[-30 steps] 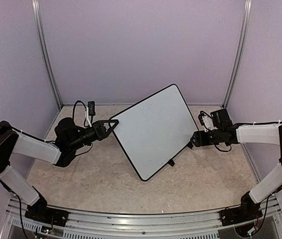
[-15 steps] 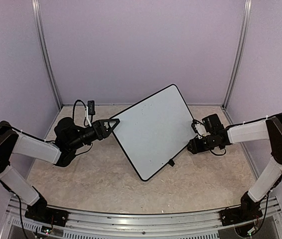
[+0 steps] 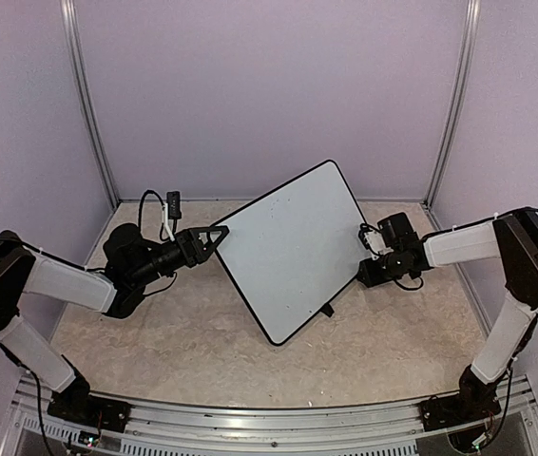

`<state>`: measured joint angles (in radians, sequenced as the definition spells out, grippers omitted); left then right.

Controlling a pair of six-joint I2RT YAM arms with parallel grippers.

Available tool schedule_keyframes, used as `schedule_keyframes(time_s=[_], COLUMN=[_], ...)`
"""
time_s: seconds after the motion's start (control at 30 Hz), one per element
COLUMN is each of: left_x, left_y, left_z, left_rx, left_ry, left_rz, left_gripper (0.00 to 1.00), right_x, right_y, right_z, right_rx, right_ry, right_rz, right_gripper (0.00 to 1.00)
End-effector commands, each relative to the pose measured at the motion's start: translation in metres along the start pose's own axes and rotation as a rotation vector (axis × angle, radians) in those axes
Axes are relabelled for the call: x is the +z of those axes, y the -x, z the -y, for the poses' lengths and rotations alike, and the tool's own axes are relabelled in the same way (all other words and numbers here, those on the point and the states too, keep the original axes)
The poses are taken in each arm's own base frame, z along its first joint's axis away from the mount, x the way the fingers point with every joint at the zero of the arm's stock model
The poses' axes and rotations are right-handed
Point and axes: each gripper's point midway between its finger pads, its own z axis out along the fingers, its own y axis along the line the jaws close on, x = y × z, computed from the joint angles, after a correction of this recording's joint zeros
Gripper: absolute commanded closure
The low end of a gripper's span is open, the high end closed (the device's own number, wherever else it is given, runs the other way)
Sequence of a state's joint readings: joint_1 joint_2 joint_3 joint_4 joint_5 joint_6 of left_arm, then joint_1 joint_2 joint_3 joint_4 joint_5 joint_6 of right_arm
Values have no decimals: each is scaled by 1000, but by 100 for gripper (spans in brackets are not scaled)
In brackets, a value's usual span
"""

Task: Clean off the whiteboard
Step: Move to the center of the whiteboard.

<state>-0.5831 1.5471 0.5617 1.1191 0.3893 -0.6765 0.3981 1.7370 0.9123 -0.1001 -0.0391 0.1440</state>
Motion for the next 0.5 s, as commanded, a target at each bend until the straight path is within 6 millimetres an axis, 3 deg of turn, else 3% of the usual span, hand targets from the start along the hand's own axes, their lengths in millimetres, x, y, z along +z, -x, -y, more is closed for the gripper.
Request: schedule_keyframes(time_s=[0.0,0.23,0.3,0.47], left_x=[1,-1,-1,-6], left_y=[14,15,16,22], left_z=[8,4,3,-3], left_rx=[26,21,19,16], left_ry=[-29,-9,-1,42], left_rz=[35,44,48,75], left_gripper=[41,41,38,12], right_x=[7,9,10,10], right_y=[5,3,1,1], right_z=[-2,-8,-9,-7], right_rx=[-27,-42,-41,8], right_ry=[-12,-1,3,-12], right_rz=[9,12,8,14], right_gripper=[71,98,100,100])
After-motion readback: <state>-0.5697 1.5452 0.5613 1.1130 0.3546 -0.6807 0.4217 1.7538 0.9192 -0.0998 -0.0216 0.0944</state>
